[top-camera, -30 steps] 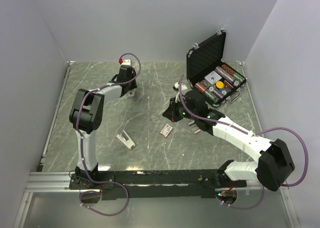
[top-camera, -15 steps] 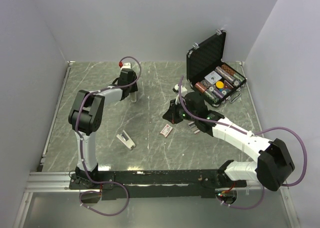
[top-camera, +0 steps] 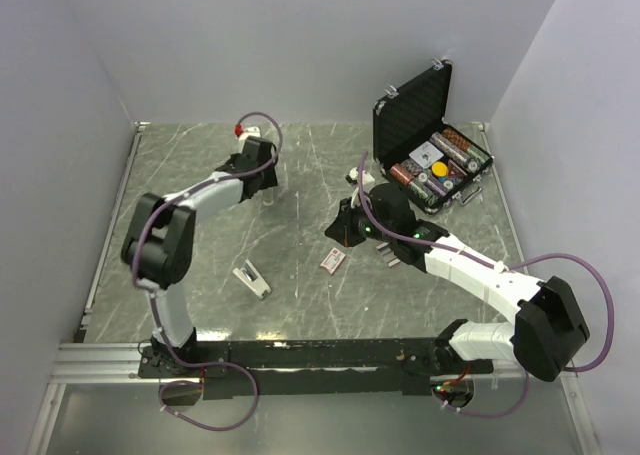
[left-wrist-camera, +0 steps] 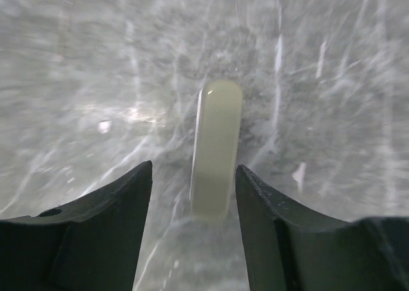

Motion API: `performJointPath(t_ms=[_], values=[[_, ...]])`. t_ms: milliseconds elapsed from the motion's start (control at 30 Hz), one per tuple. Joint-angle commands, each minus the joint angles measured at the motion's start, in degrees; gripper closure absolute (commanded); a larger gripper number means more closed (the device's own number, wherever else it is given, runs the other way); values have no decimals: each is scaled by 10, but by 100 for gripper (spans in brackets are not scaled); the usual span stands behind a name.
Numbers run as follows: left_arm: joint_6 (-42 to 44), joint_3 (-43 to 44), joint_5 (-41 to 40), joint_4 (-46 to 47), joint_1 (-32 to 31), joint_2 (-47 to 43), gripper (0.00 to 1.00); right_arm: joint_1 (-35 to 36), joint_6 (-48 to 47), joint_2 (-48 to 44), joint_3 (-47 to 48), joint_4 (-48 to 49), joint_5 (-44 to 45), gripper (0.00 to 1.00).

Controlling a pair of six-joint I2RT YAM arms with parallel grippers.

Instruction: Unload the staples from the stapler

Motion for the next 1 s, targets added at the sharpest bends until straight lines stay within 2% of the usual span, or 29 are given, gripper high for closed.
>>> performJointPath(t_ms=[0, 233, 433, 600, 700, 833, 967], values=[[-58, -14, -47, -75, -5, -128, 40, 3, -6, -19, -2, 10, 3, 87], [-144, -163, 19, -114, -13, -293, 38, 4, -18, -4, 13, -6, -9, 69], [-215, -289, 69, -115, -14, -448, 36, 30, -46, 40, 69, -41, -32, 62], [-271, -324, 101, -165, -14, -511, 37, 60, -65, 90, 119, -55, -48, 55], [-305, -346, 98, -166, -14, -556, 37, 86, -80, 136, 162, -74, -50, 53], [-330, -357, 55, -172, -12, -629, 37, 114, -84, 199, 209, -76, -49, 51], [-309, -319, 13, -219, -11, -662, 37, 125, -83, 260, 252, -82, -49, 51]])
